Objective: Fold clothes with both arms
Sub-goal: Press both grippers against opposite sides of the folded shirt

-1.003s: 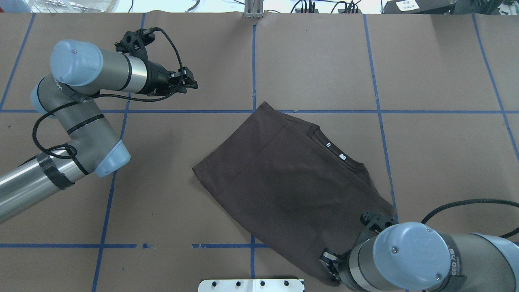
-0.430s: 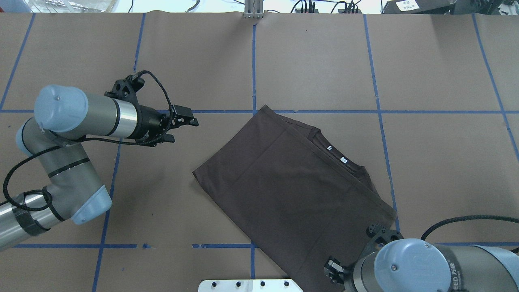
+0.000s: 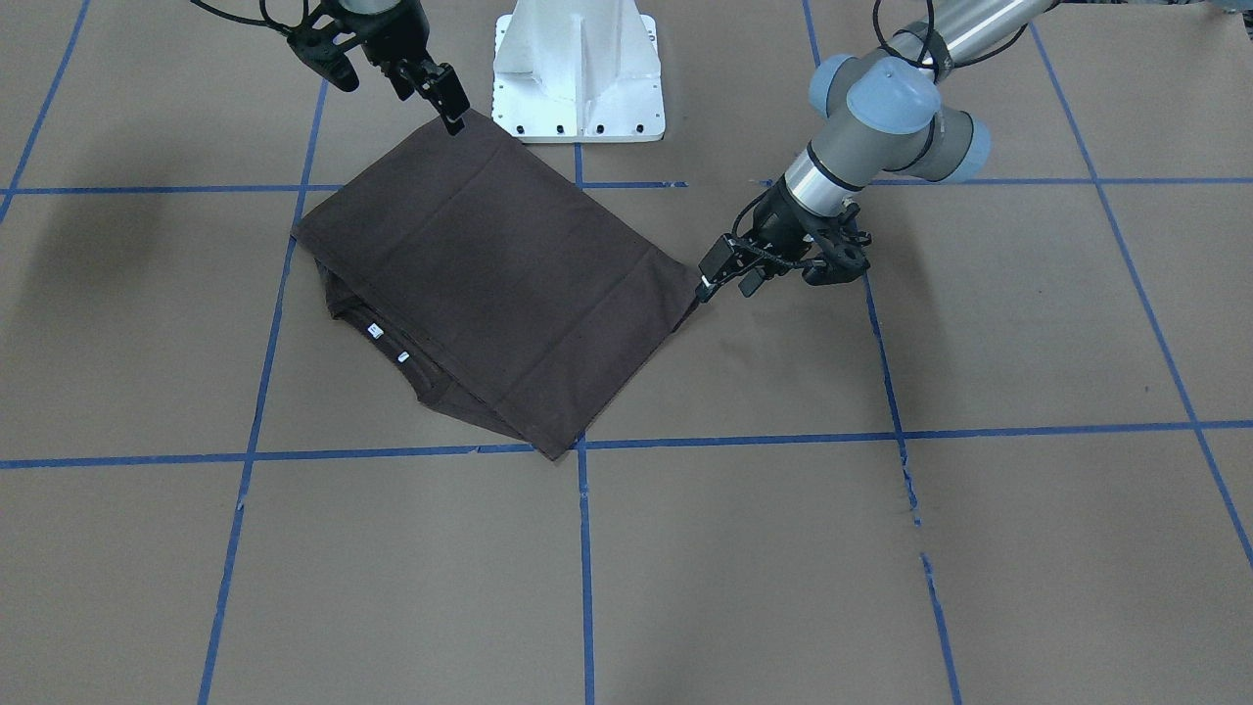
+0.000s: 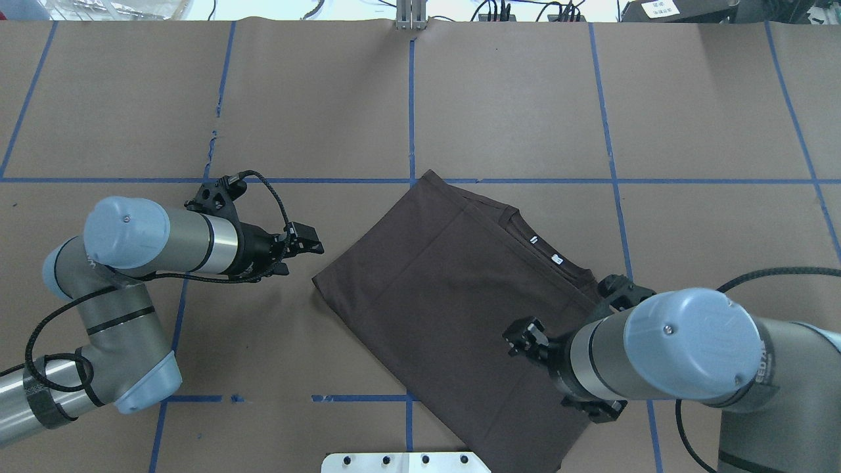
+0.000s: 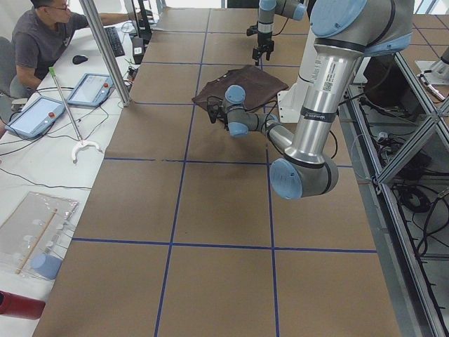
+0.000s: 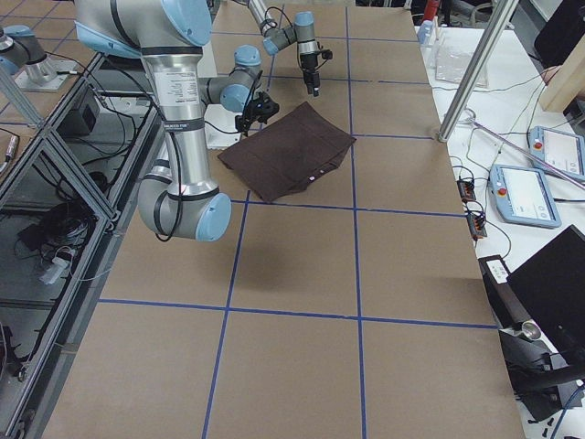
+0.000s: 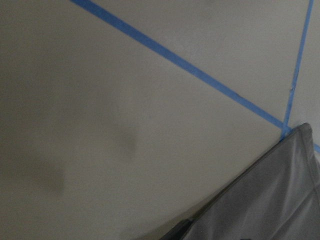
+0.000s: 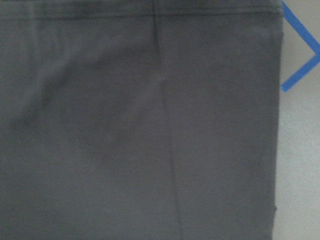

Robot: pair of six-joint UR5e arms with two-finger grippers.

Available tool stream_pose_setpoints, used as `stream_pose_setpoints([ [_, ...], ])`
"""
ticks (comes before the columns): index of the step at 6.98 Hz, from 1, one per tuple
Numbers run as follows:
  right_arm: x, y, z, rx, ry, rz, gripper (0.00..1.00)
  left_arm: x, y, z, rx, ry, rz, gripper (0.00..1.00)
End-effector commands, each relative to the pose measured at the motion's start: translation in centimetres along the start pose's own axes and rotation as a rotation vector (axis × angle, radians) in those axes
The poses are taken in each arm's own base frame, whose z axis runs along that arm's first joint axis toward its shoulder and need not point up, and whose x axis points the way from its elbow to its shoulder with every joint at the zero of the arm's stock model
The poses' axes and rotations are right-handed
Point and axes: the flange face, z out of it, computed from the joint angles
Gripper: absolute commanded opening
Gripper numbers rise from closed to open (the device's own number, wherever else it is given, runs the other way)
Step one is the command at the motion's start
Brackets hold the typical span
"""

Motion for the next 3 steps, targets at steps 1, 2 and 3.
stream_pose_setpoints([
  [1, -1.67, -2.34, -1.64, 0.033, -0.052, 0.016, 1.0, -0.12, 2.05, 1.5, -0.026, -0.021, 0.009, 0.75],
  [2, -1.71, -2.46, -1.53, 0.037, -0.051, 0.018, 1.0, -0.27, 2.9, 1.95, -0.04, -0.026, 0.014, 0.71],
  [3, -1.75, -2.59, -1.34, 0.04, -0.048, 0.018, 1.0, -0.28, 3.0, 1.99, -0.041, -0.027, 0.014, 0.65],
])
